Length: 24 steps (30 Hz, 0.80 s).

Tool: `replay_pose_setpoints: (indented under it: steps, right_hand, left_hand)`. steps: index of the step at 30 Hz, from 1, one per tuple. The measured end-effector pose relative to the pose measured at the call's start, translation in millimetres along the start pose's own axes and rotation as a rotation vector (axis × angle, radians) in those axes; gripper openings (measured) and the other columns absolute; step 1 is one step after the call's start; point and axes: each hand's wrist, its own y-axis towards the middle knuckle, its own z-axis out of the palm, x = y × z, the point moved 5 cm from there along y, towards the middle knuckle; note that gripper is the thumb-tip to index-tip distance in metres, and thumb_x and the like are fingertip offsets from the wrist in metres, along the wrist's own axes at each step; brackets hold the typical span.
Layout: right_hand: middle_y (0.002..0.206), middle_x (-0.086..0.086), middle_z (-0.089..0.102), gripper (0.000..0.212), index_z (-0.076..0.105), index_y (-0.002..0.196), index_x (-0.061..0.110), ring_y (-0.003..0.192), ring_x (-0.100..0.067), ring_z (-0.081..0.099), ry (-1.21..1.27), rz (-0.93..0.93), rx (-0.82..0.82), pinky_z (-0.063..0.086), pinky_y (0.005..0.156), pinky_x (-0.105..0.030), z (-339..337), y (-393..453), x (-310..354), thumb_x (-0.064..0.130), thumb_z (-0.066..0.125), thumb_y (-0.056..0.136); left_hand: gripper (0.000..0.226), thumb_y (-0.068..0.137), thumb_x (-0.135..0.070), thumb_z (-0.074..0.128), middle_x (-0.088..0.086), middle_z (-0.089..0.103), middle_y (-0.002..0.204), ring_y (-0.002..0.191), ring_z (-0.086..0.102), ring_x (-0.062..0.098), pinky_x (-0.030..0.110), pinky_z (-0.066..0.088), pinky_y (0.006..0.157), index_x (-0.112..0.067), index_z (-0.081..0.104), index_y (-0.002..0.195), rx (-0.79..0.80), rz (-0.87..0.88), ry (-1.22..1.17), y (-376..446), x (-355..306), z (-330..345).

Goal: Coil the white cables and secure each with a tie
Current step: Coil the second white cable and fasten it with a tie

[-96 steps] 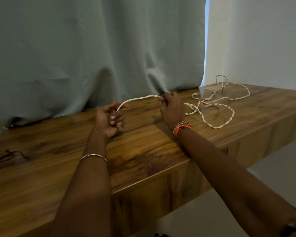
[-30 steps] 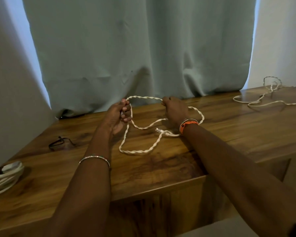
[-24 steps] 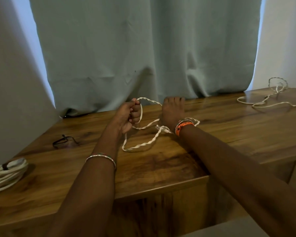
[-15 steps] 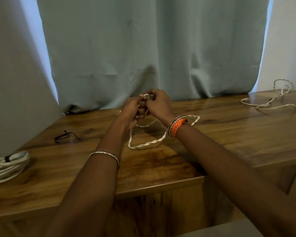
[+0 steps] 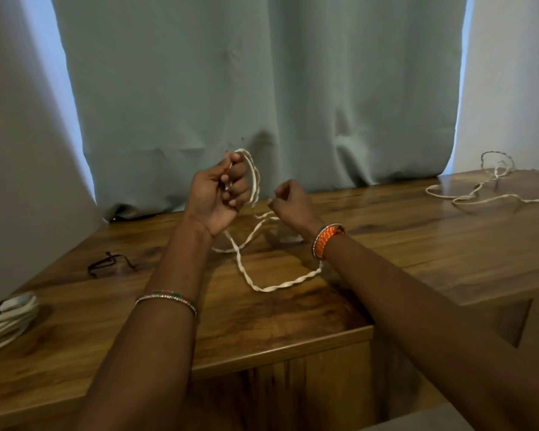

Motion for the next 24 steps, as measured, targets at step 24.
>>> replay_pose_setpoints:
  steps: [24]
  right_hand:
    - [0.098, -0.017, 0.064, 0.020, 0.061, 0.095, 0.006, 0.089, -0.033, 0.060, -0.795, -0.496, 0.423, 0.035, 0.065, -0.028, 35, -53, 40, 0.022, 0.050, 0.091]
  left_hand:
    - [0.030, 0.101, -0.014, 0.028, -0.008, 0.046, 0.045, 0.032, 0.038, 0.000, 0.010, 0.034, 0.033, -0.015, 0.042, 0.075, -0.292, -0.077, 0.036, 2, 13, -29]
